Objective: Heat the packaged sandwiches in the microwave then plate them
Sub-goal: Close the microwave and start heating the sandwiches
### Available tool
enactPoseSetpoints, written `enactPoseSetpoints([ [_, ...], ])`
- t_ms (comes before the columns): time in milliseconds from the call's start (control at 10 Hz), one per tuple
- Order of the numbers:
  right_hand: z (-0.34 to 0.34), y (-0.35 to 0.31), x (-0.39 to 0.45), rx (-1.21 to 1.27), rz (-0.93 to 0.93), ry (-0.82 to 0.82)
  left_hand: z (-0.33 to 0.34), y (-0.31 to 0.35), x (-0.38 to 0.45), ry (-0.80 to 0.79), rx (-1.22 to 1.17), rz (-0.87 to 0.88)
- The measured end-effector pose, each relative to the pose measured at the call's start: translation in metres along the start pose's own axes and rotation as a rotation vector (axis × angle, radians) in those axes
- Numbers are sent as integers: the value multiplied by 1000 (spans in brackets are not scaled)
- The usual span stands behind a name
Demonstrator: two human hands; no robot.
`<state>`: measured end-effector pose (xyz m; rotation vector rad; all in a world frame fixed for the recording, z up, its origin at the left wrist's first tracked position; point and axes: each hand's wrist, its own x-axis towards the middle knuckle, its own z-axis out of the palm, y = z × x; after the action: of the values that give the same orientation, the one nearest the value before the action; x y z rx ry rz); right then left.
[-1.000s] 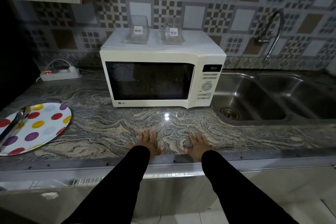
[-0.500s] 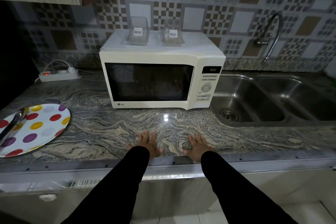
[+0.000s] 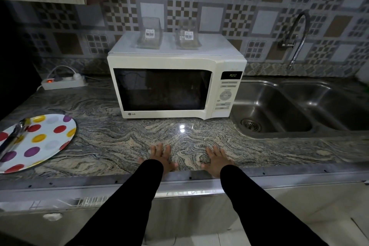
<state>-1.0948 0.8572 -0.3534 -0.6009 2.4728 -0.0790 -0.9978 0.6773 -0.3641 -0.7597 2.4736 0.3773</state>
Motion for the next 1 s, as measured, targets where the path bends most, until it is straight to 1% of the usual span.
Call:
enactPoseSetpoints([
  [300, -1, -1, -2, -32, 8, 3, 3, -1, 1, 40, 13, 4],
  [1000, -1, -1, -3, -16, 13, -1, 4, -1, 3, 38, 22, 5],
])
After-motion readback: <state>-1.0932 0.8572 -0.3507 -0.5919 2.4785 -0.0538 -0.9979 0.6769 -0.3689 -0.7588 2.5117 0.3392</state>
